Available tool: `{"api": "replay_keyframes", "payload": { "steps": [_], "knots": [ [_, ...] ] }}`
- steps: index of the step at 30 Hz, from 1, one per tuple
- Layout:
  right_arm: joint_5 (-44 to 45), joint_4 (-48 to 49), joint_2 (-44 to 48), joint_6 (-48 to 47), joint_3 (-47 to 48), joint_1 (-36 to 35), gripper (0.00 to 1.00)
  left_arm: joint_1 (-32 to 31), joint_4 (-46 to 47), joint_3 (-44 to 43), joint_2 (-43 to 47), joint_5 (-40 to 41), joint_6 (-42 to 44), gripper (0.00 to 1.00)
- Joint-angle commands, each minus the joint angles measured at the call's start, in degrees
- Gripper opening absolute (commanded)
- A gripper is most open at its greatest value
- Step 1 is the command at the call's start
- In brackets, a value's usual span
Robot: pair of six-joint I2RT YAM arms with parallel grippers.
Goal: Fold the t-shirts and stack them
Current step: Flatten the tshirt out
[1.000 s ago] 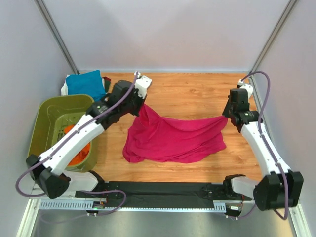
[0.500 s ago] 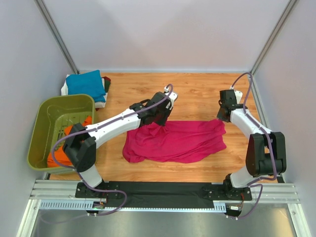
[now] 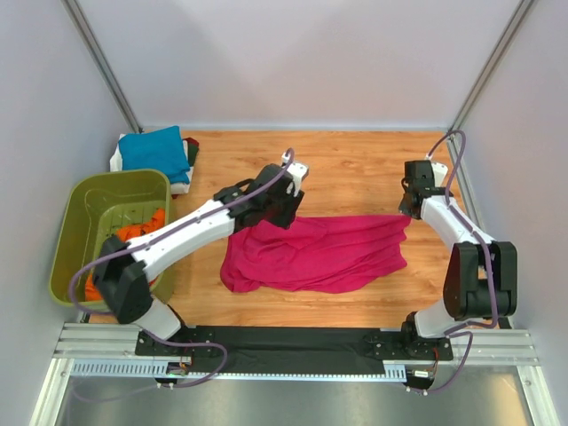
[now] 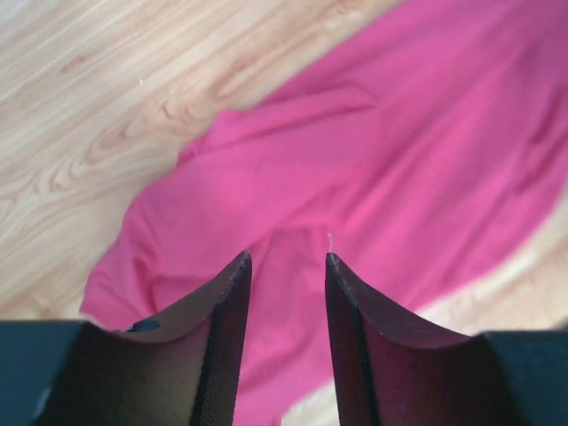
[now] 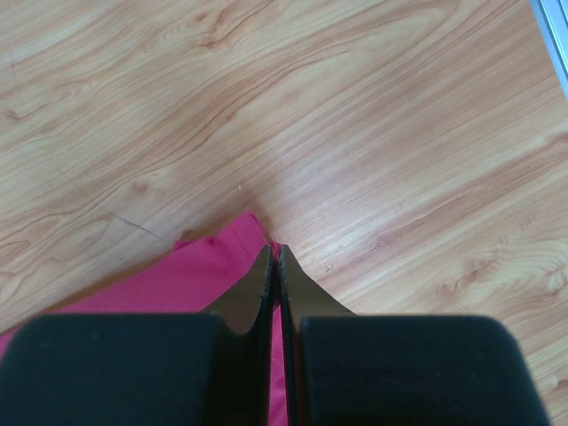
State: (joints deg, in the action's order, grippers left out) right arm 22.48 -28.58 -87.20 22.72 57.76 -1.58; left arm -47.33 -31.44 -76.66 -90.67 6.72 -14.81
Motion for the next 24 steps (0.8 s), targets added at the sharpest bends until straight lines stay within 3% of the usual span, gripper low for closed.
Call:
{"api": "replay_keyframes", "payload": {
  "steps": [1,3,4,6,8,10,15,19,24],
  "knots": [
    [1.25,1.42,3.96,0.48,0.96,0.35,0.00,-0.13,2.17,5.10,13.22,-5.66,1.62,0.47],
    [0.90,1.33,5.02,0.48,0.34,0.35,0.00,-0.13,3.58,10.64,19.20,-3.32,-0.30,0.54],
    [0.81,1.33,5.28,0.48,-0.36,0.35,0.00,-0.13,3.84,12.22,20.61,-0.68,-1.35,0.68],
    [0.20,1.16,6.07,0.75,-0.98,0.27,0.00,0.83,2.10,14.26,21.15,8.95,-5.21,0.83],
    [-0.41,1.07,6.77,1.10,-1.85,0.35,0.00,7.20,-3.76,11.04,16.18,8.49,-12.21,0.83],
    [-0.77,1.07,7.22,1.45,-2.38,0.27,0.00,13.72,-7.39,7.51,11.94,1.13,-18.29,0.73],
    [-0.60,1.16,7.22,0.92,-2.91,0.27,0.00,14.55,-1.70,6.62,4.99,0.65,-23.15,0.71],
    [-1.12,1.42,6.25,1.27,-2.74,0.35,0.00,14.55,-3.63,3.02,-0.55,4.27,-30.96,0.73],
    [-1.83,2.30,4.85,1.27,-2.47,0.35,0.00,14.55,-3.63,4.41,-4.60,6.28,-39.41,0.78]
  ]
}}
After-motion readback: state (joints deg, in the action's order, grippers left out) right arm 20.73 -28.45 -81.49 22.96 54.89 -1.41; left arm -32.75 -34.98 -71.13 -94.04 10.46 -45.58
